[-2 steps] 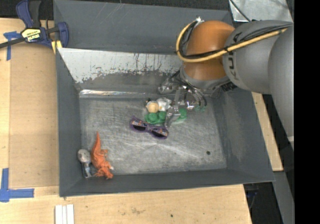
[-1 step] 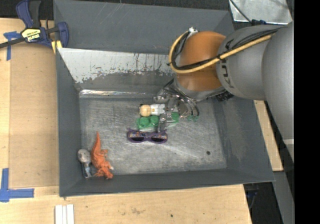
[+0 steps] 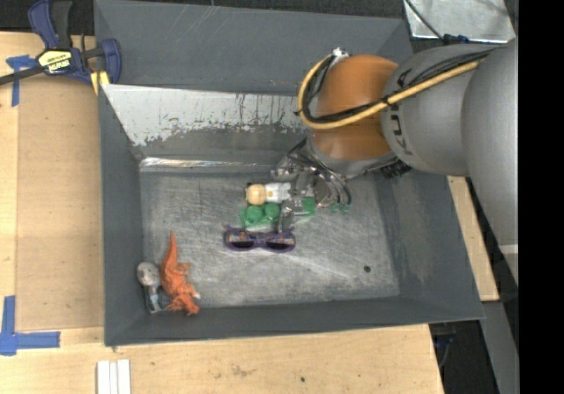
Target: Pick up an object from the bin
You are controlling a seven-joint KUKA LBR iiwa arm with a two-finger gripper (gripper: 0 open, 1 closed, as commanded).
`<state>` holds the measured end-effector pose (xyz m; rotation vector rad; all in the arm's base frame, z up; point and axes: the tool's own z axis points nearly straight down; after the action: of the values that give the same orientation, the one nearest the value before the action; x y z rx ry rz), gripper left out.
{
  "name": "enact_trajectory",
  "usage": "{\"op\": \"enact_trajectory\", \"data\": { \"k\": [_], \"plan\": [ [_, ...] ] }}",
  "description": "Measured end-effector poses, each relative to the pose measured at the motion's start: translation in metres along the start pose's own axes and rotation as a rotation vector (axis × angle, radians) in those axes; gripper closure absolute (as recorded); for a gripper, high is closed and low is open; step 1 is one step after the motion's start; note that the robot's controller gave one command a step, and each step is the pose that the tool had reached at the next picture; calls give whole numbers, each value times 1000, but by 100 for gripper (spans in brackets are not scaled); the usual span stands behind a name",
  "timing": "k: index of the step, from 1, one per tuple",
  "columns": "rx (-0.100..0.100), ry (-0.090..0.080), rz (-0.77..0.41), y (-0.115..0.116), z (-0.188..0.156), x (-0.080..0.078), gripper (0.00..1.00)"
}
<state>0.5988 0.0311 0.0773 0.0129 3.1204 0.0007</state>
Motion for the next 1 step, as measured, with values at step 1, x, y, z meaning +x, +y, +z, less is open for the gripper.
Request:
{"op": "enact_trajectory", "data": {
  "k": [1],
  "plan": [
    [0,7,0,0,-3,1,100]
  ]
}}
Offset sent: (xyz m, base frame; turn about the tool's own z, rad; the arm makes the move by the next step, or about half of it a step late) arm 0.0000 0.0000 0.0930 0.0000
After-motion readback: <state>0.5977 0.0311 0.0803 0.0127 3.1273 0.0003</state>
